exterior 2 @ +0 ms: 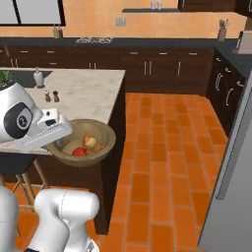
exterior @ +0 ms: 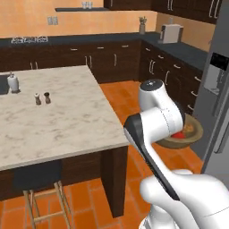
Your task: Pick the chicken drumstick and tomato from their plates and place them in the bowl. Then put the bowl in the fridge.
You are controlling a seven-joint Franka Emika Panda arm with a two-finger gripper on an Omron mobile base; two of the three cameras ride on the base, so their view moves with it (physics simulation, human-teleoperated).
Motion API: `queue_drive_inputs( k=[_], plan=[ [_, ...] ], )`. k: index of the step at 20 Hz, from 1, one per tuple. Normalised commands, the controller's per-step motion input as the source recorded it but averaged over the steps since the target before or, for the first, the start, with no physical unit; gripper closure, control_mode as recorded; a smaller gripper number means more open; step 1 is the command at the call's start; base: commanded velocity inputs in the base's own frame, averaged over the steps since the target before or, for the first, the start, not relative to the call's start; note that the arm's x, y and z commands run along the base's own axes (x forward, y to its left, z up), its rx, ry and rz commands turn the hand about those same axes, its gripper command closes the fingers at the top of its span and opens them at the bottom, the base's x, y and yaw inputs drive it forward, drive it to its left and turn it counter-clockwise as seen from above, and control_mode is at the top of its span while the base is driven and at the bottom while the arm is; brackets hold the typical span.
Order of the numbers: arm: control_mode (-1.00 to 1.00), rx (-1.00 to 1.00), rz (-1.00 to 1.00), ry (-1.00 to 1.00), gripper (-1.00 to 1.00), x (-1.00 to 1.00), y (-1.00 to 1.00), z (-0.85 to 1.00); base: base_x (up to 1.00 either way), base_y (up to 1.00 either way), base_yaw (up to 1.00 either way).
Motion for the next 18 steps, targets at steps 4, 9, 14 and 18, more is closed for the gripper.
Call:
queue_drive_inputs(
  k=[4, 9, 14, 18],
  plan=[
    [1.0, 0.0, 0.0, 0.0, 1.0, 0.0, 0.0, 0.0, 0.16, -0.79, -0.13],
    [1.0, 0.0, 0.0, 0.0, 1.0, 0.0, 0.0, 0.0, 0.51, -0.41, -0.01],
    [1.0, 0.0, 0.0, 0.0, 1.0, 0.0, 0.0, 0.0, 0.91, -0.16, -0.01],
    [1.0, 0.0, 0.0, 0.0, 1.0, 0.0, 0.0, 0.0, 0.88, -0.5, -0.04]
  ],
)
